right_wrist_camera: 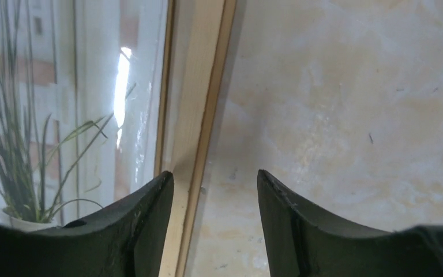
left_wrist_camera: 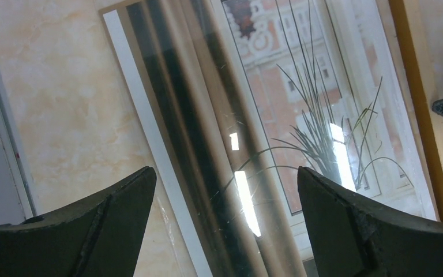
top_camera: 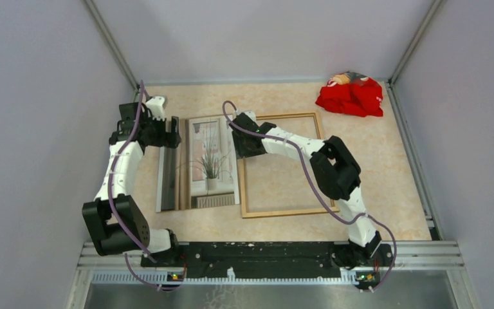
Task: Put the photo into the frame
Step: Move the photo frame to the center of the board.
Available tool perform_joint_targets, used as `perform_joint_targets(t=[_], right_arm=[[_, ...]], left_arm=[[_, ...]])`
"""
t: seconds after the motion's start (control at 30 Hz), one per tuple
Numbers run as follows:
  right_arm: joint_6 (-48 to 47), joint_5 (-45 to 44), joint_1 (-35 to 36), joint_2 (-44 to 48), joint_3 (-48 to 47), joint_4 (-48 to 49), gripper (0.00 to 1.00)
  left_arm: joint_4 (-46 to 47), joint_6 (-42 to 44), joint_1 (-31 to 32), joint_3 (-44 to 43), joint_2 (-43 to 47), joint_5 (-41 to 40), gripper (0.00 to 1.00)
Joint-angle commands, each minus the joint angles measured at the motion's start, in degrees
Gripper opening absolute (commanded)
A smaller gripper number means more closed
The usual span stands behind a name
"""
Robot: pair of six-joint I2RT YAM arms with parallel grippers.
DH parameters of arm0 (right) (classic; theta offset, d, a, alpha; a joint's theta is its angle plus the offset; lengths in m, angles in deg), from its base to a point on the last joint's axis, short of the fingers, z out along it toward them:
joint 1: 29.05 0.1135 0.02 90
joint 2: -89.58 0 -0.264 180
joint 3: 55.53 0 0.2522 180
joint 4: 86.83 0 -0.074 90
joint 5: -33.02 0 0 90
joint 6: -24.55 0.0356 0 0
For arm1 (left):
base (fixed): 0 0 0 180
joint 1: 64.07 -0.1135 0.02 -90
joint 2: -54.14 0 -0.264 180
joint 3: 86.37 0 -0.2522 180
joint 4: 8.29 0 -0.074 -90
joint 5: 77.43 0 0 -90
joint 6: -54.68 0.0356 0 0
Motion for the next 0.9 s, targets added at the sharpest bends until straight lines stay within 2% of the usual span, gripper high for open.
perform_joint_targets(t=[0.0,0.3,0.5,0.87], right_arm=[[0.9,0.8,-0.1,-1.9,-5.0,-0.2,0.54],[2.9,2.1,-0.1,-3.6,-3.2,2.8,0.5],[5.5,-1.0,-0.1,-3.1,-1.5,2.1,0.29],[12.4,-8.7,-0.5,5.5,12.0,6.5,0.13]], left_arm=[[-0.1,2.0,-1.7,0.8,-0.2,1.3,0.98],[-1.0,3.9,-2.6,1.3,0.1,-0.4,0.98],[-0.4,5.1,-2.9,2.7,0.5,-1.8,0.98],[-1.2,6.6,-3.5,3.3,-3.1,-3.0,0.98]])
